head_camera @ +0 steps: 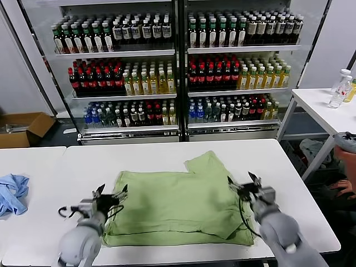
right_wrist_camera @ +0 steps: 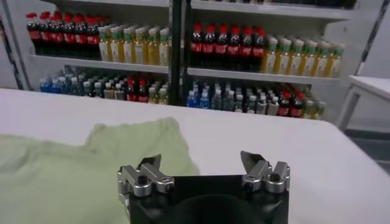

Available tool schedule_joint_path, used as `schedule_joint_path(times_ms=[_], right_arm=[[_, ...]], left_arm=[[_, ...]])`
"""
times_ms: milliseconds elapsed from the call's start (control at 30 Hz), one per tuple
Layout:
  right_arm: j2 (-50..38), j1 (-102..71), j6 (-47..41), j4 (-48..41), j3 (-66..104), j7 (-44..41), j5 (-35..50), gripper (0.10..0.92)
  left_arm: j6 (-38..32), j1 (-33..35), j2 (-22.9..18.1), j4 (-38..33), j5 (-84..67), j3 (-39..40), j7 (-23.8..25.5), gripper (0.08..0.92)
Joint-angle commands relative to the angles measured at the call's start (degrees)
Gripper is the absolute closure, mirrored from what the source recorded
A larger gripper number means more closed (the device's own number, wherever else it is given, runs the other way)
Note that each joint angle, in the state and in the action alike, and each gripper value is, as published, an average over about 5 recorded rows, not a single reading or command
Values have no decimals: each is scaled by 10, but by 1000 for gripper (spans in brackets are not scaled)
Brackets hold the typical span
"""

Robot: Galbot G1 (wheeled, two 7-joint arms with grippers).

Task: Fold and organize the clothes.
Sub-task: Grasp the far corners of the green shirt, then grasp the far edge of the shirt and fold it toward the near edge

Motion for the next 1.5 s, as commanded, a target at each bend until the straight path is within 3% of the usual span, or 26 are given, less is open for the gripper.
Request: schedule_joint_path(times_ms=[33,400,567,900,1200,1400,1500], right_arm=[[75,238,-7,-270,-100,-2,16,203],[139,270,-5,-394,-122,-29,16,207],[137,260,-15,-403,-124,-29,19,306],[110,197,-17,-332,-147,-30,28,592],[67,138,58,-181,-119,-12,41,852],[28,93,76,-67,-83,-3,62,912],[8,65,76,-14,-61,-2,62,912]], left_arm=[[11,-183,-2,204,-13,62,-2,178],[16,-187,-10,222,-12,78,-3,177],[16,-170,-10,209,-21,75,-5,199],[-1,-129,-16,165,-26,76,1,476],[-45,-93,-3,91,-91,55,9,736],[-58,-55,5,28,-123,35,12,891],[-57,-35,12,0,-132,23,17,914]])
